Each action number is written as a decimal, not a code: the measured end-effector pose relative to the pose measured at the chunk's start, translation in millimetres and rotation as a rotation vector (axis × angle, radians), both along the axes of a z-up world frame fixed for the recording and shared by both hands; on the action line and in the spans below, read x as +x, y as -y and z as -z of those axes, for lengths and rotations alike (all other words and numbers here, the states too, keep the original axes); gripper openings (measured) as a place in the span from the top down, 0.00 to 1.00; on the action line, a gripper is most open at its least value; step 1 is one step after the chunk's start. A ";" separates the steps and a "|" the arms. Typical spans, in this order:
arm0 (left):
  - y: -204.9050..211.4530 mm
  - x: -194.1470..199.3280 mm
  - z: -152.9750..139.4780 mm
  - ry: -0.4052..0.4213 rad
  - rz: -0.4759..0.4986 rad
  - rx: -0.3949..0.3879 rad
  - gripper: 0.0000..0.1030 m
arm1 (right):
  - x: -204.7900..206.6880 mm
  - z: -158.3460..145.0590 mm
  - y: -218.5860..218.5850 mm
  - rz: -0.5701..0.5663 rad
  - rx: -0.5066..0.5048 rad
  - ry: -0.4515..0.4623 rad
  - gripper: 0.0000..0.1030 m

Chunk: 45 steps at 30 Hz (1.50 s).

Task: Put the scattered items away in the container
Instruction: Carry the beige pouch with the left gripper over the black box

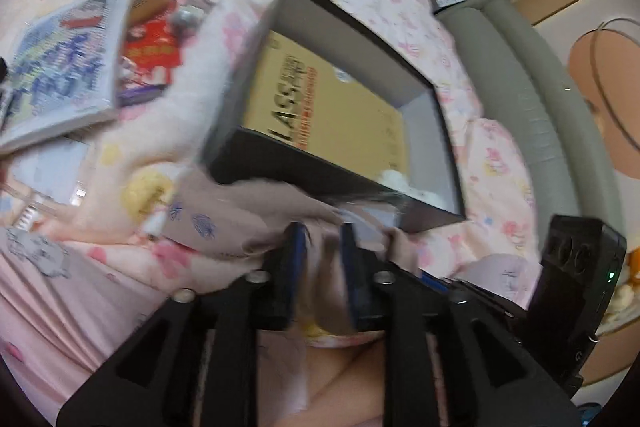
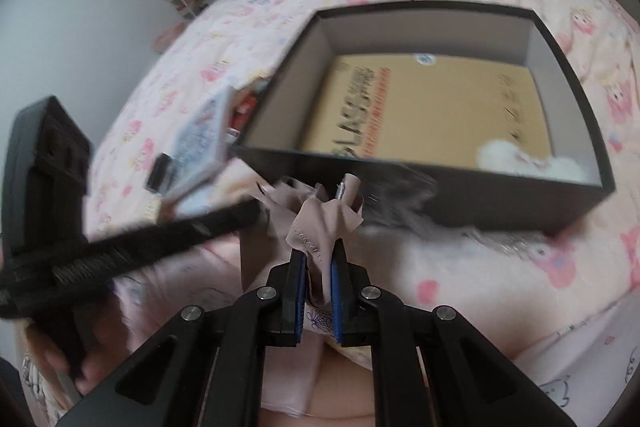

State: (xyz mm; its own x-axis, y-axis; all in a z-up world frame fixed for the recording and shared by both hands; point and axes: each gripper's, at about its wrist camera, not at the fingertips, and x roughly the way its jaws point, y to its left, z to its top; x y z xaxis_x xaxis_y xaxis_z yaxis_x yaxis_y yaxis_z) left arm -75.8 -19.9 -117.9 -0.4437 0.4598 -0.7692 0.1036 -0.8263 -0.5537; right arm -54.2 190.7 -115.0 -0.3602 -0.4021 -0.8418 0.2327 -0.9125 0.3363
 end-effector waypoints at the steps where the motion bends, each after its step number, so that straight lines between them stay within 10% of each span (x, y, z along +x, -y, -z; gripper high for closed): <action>1: 0.2 -3.4 4.5 0.019 -0.001 -0.013 0.68 | -0.6 4.9 -3.0 0.012 0.015 0.013 0.91; 8: -19.3 -19.4 39.6 0.119 0.071 -0.012 0.53 | -5.6 21.1 -22.6 0.072 0.006 0.041 0.71; 12: -25.9 -19.5 47.1 0.134 0.067 -0.130 0.89 | -6.2 35.7 -21.7 0.069 0.046 0.078 0.69; 19: 8.5 2.8 17.7 0.098 -0.056 -0.256 0.90 | -5.4 23.5 -46.6 0.206 0.140 0.032 0.69; 24: 8.4 3.5 19.9 0.093 -0.037 -0.173 0.52 | -7.7 24.3 -47.2 0.161 0.015 0.042 0.59; 27: -11.3 -7.4 31.1 0.116 0.015 -0.148 0.45 | -10.3 44.9 -36.8 0.109 -0.029 0.115 0.59; 29: -18.3 -14.4 45.5 0.158 0.036 -0.149 0.53 | -9.2 52.4 -33.9 0.116 0.014 0.136 0.59; 31: -19.1 -13.7 47.2 0.164 0.016 -0.217 0.83 | -4.2 48.4 -36.2 0.120 0.010 0.118 0.59; 38: 15.2 2.7 6.7 0.109 -0.208 -0.420 0.93 | -6.2 20.2 -56.7 0.188 0.095 0.030 0.59; 45: 7.3 1.9 5.5 0.109 -0.126 -0.241 0.37 | -13.4 34.3 -57.1 0.111 -0.087 0.129 0.59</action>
